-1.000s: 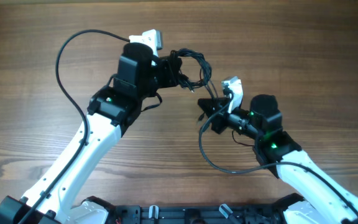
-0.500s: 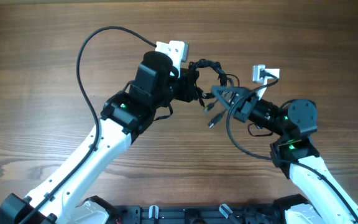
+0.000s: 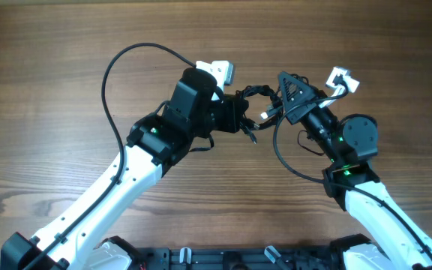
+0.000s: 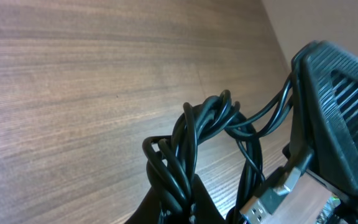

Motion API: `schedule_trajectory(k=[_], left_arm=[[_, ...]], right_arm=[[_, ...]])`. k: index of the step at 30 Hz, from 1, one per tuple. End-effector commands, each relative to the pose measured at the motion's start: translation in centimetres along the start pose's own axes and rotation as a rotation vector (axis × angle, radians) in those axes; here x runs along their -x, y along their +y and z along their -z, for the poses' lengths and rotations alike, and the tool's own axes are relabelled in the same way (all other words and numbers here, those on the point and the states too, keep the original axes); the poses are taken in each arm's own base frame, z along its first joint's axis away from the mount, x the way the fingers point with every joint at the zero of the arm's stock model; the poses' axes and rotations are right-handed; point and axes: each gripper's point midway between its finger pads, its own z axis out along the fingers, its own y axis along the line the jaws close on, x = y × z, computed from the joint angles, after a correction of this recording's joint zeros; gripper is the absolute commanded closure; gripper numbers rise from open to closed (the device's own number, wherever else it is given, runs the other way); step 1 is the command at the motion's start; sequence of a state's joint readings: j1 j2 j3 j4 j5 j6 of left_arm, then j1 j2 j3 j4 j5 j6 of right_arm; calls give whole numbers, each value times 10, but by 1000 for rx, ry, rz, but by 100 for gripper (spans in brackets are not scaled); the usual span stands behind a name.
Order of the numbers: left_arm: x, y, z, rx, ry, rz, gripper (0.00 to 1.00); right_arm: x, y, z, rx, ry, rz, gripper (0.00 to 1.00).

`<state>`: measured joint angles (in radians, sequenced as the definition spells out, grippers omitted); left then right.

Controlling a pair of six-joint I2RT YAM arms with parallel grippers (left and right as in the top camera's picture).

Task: Untangle cables

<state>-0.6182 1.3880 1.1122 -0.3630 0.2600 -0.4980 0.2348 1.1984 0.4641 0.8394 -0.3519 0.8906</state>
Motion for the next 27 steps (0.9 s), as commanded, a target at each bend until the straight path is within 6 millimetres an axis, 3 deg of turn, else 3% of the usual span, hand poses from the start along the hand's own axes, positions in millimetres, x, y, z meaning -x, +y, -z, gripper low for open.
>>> schedule_trajectory(k=[1, 4, 8, 11, 16, 19, 21, 23, 25, 27], left_arm=[[-4, -15, 5, -55, 26, 50, 96], [-4, -17, 5, -54, 22, 110, 96], [6, -6, 5, 7, -37, 216, 96], [8, -7, 5, 2, -42, 226, 96], [19, -15, 5, -34, -85, 242, 96], [22, -17, 6, -44, -95, 237, 96], [21, -18, 5, -52, -90, 229, 96], [18, -33, 6, -125, -59, 176, 96], [15, -50, 9, -214, -29, 89, 96], [17, -48, 10, -218, -33, 74, 96]], right_arm=[[6, -8, -4, -37, -43, 27, 95], [-11, -7, -9, -33, 4, 101, 95], [-41, 8, -15, 5, 81, 220, 95], [-61, -17, -13, -118, 142, 289, 95], [-84, -17, -8, -80, 259, 288, 95], [-106, -1, -3, 36, 369, 261, 95], [-110, 2, -1, 57, 389, 255, 95], [-109, 2, -1, 55, 388, 256, 95], [-109, 1, -1, 49, 384, 256, 88], [-108, 1, -1, 49, 383, 256, 68]])
